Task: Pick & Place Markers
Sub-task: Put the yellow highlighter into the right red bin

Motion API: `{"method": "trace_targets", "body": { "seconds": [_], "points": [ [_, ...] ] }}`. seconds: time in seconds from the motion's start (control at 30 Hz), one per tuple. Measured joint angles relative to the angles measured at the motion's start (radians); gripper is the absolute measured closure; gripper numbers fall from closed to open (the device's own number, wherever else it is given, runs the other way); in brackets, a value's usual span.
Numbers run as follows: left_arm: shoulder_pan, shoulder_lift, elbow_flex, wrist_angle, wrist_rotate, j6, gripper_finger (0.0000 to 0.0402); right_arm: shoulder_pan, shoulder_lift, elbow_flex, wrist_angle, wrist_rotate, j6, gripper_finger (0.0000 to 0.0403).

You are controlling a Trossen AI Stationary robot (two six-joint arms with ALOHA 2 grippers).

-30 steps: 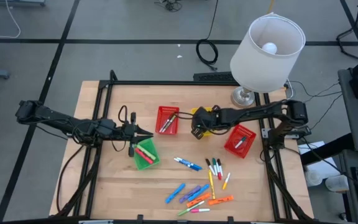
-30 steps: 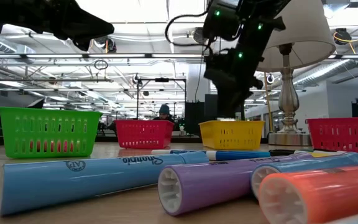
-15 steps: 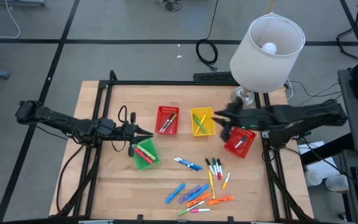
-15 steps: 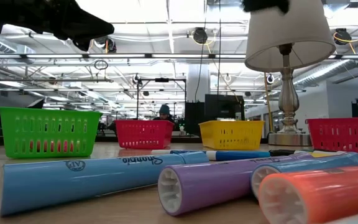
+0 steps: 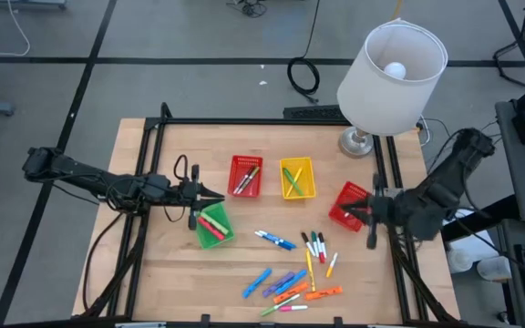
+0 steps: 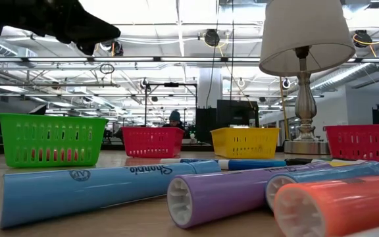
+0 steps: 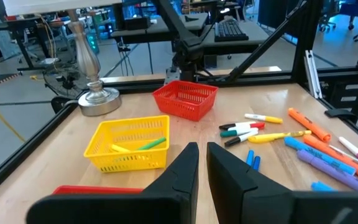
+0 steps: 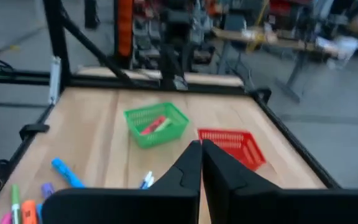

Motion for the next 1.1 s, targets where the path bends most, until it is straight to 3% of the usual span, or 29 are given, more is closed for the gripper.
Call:
{"method": "trace_targets", "body": {
  "seconds": [0.13,0.37,0.6,0.93,1.03,1.1],
  "points": [
    [0.000,0.000,0.000,-0.001,0.000,-0.001,0.0360,0.076,-0.110,-0.189,0.227,0.108,-0.095,0.0402],
    [0.000,0.000,0.000,0.000,0.000,-0.004,0.0360,0.099,-0.315,-0.510,0.664,0.102,-0.271,0.0403],
    [0.000,0.000,0.000,0.000,-0.001,0.005,0.0360,0.097,-0.374,-0.718,0.999,0.077,-0.398,0.0403],
    [0.000,0.000,0.000,0.001,-0.002,0.005,0.0360,0.098,-0.371,-0.764,1.026,0.066,-0.348,0.0403],
    [0.000,0.000,0.000,-0.001,-0.002,0.005,0.0360,0.098,-0.332,-0.722,0.945,-0.030,-0.333,0.0403],
    [0.000,0.000,0.000,-0.003,-0.002,0.005,0.0360,0.099,-0.262,-0.649,0.819,-0.040,-0.262,0.0403]
  ]
}}
